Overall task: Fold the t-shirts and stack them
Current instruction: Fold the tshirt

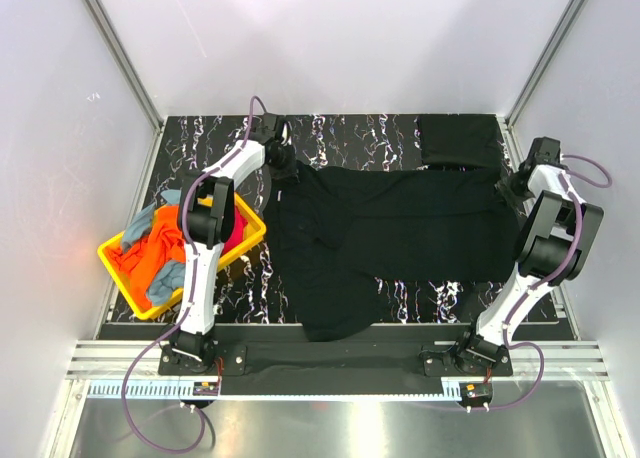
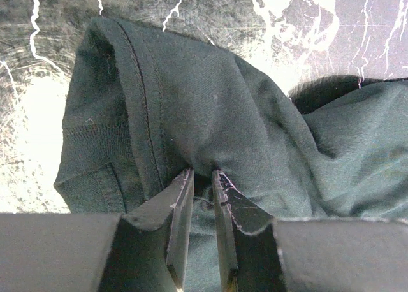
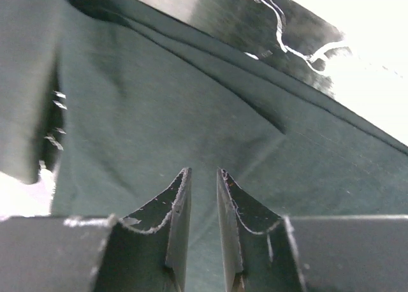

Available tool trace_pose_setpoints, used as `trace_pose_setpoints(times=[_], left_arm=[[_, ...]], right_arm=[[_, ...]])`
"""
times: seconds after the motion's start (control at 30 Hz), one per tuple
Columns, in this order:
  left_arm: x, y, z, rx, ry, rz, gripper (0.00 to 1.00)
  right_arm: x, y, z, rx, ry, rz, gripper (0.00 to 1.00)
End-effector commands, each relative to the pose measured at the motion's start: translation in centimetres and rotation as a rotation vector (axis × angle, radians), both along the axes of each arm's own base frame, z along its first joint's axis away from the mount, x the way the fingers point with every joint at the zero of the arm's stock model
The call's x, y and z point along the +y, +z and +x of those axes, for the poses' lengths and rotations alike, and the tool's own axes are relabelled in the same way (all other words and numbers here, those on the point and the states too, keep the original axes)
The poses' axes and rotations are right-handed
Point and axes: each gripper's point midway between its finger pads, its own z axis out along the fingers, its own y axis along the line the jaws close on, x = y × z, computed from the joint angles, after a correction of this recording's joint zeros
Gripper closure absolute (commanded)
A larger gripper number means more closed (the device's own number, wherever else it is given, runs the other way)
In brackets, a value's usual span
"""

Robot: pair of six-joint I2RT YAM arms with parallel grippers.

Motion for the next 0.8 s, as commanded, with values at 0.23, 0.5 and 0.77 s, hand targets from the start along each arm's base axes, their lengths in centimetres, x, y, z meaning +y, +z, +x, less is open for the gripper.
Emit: trace_pose_setpoints(times=[0.23,0.5,0.77], left_arm=[[1.5,0.5,0.8,-0.032,0.084,0.055,0.75],[2.1,1.9,1.0,-0.066,0.115,0.08,0.73],[1.3,5.5,1.3,-0.118,0.101,0.022,0.65]], right_arm=[[-1.9,-4.0,-3.9,0.172,-0.071,-0.083,0.76],[-2.8,-5.6,-6.0,0.241,-0.114,-0.111,0.79],[-2.3,-1.4,-4.8,0.126,-0.102,-0.104,0.78]])
